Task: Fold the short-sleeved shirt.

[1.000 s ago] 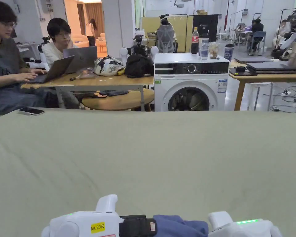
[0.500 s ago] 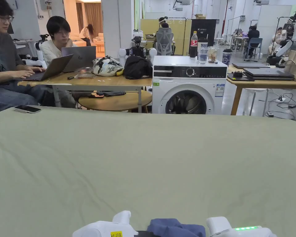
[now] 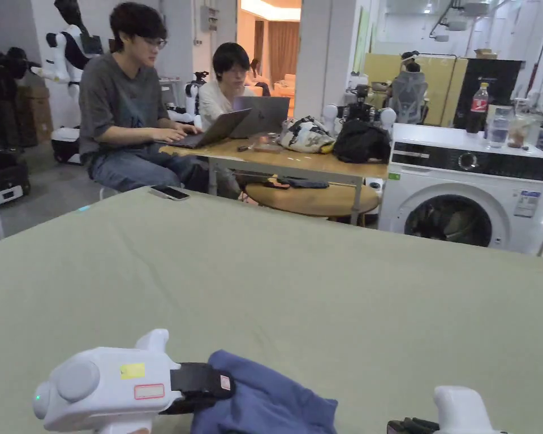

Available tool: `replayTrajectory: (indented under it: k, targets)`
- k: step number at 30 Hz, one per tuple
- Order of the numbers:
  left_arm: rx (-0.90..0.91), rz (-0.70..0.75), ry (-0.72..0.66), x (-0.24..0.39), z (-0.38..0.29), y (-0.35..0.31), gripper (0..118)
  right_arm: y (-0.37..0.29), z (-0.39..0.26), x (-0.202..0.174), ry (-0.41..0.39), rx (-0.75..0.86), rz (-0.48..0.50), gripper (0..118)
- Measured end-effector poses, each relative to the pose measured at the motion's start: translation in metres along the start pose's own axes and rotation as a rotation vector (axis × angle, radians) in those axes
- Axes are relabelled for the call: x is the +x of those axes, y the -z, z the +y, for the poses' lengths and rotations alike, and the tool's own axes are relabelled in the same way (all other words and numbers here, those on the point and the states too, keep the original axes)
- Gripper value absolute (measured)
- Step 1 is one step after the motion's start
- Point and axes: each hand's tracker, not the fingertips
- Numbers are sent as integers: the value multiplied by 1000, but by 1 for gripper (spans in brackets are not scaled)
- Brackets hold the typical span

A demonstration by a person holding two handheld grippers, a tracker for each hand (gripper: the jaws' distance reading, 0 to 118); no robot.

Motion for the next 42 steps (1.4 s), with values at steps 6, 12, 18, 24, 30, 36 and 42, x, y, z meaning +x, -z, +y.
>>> replayTrajectory:
  k: [6,12,18,24,30,36,42]
  targets:
    - [30,235,-31,-95,59,-66,23,88,19,-46,-30,-59,58,0]
    - [166,615,185,-83,69,-108,59,142,37,-81,-9,-71,124,0]
    - [242,579,269,-15,54,-131,59,116,39,-78,-10,-6,120,0]
    - [332,456,444,79,36,-96,59,31,42,-33,-38,138,-8,0]
    - [392,218,572,194,7,-32,58,-72,43,33,-43,293,-254,0]
    - [505,181,734,278,-46,7,13,-159,28,72,6,434,-388,0]
    - [599,291,738,300,-92,-8,0,-192,12,74,31,578,-522,0]
